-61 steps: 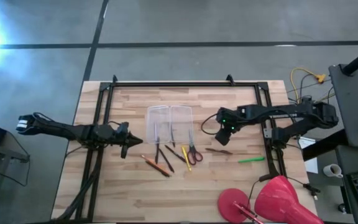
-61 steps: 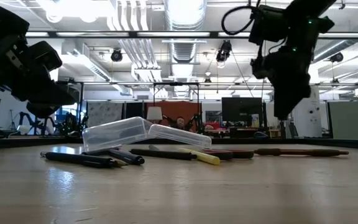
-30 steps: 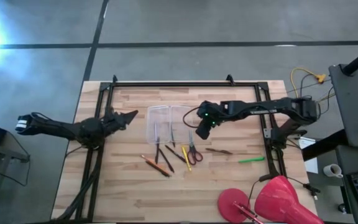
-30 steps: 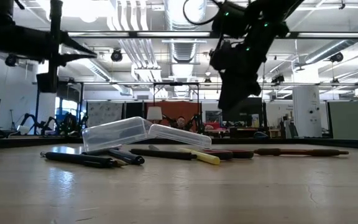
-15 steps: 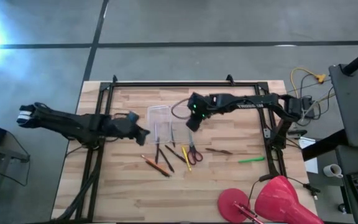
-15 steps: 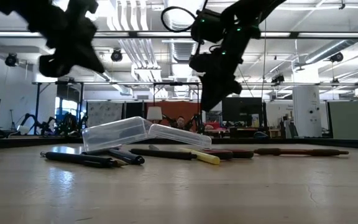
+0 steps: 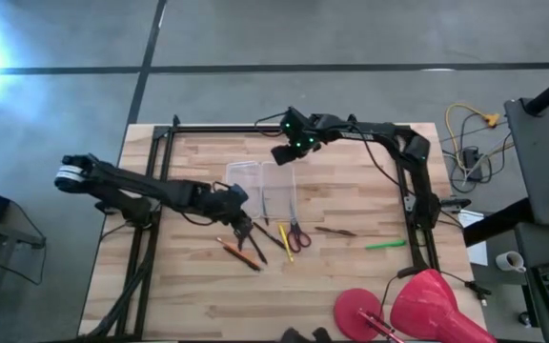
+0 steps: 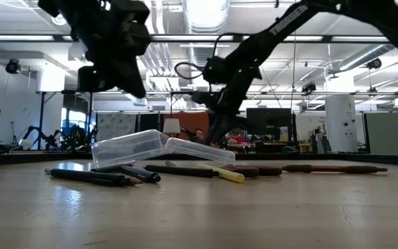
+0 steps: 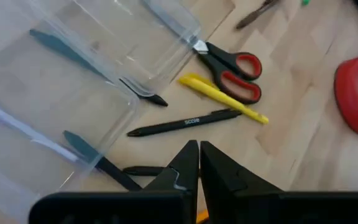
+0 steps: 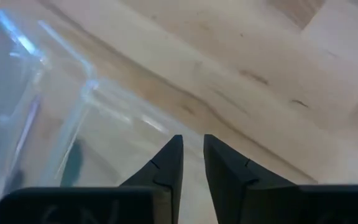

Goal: Pick & place school supplies into a supply box
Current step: Prepare the transparent supply box

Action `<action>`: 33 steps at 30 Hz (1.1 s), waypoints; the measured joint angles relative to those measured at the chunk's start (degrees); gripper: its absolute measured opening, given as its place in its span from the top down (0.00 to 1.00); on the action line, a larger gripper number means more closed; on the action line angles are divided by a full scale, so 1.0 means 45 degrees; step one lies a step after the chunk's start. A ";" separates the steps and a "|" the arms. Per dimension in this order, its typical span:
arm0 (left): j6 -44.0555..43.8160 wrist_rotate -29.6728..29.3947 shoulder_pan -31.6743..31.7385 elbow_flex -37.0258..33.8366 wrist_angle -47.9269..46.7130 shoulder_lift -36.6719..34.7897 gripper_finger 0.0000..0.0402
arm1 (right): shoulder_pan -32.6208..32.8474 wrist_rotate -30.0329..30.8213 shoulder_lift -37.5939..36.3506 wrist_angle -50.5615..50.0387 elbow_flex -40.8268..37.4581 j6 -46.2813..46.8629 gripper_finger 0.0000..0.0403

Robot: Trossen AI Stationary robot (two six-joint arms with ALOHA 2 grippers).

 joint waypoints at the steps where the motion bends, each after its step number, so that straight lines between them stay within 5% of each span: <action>1: -0.0001 0.0004 -0.0050 0.0068 -0.0048 0.0208 1.00 | 0.0010 -0.0164 0.0251 -0.0029 0.0273 0.0000 0.87; 8: -0.1141 -0.0014 -0.0640 0.0528 -0.0050 0.1990 1.00 | -0.0084 -0.0309 0.1937 -0.0073 0.2573 -0.0074 0.87; 22: -0.4342 -0.1289 -0.0736 0.0433 -0.0396 0.4006 1.00 | -0.0646 -0.2033 0.4740 -0.4209 0.7735 -0.0242 0.87; 33: -0.3396 -0.2078 0.0085 0.0430 -0.0412 0.3906 1.00 | -0.0665 -0.3303 0.5022 -0.6322 0.8156 -0.1115 0.86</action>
